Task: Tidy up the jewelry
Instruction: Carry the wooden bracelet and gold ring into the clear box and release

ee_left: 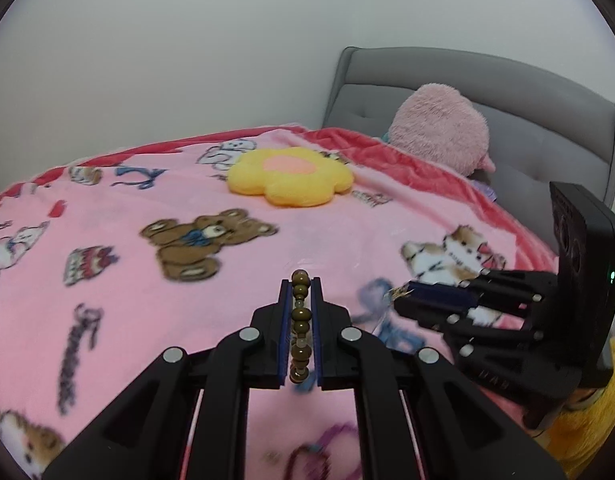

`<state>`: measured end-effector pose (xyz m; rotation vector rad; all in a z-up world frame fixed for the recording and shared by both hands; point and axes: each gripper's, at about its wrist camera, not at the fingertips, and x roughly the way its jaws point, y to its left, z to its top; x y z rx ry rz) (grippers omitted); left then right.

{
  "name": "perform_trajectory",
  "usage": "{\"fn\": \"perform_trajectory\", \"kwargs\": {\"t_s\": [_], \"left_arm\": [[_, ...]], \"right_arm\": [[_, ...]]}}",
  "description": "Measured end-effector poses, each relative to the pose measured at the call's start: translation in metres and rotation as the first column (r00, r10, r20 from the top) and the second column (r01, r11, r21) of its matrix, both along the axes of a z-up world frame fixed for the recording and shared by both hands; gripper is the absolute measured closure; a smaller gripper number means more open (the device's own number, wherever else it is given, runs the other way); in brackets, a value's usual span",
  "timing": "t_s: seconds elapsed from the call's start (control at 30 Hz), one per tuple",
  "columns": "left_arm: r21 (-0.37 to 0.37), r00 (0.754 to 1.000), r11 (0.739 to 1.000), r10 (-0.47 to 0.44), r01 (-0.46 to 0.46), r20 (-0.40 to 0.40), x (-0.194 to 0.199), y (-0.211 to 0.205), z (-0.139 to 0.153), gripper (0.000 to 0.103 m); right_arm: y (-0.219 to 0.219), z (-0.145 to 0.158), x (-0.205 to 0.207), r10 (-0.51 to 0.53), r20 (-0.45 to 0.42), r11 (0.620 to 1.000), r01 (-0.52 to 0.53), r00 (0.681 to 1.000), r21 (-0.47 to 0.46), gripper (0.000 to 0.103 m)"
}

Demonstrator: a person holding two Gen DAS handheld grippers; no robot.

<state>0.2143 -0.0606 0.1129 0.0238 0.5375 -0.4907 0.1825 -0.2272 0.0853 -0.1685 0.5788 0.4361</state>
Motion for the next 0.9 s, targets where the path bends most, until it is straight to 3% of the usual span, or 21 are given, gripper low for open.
{"fn": "perform_trajectory", "kwargs": {"t_s": [0.13,0.33,0.6,0.9], "left_arm": [[-0.035,1.000,0.999,0.003,-0.003,-0.020,0.022,-0.018,-0.001,0.094],[-0.088,0.996,0.996,0.009,-0.017,-0.084,0.051,-0.031,-0.009,0.094],[-0.060,0.989,0.998,0.018,-0.027,-0.150,0.067,-0.036,-0.032,0.094],[-0.047,0.975,0.999,0.003,-0.014,-0.221,0.070,-0.038,-0.052,0.094]], "right_arm": [[-0.008,0.006,0.012,-0.054,0.007,0.998,0.053,0.999,0.029,0.088],[-0.009,0.000,0.028,-0.053,-0.021,0.998,0.053,0.998,0.036,0.088],[-0.003,-0.014,0.040,-0.033,-0.061,0.999,0.035,0.998,0.041,0.088],[0.014,-0.031,0.041,-0.006,-0.066,1.000,0.005,0.998,-0.021,0.088]]}}
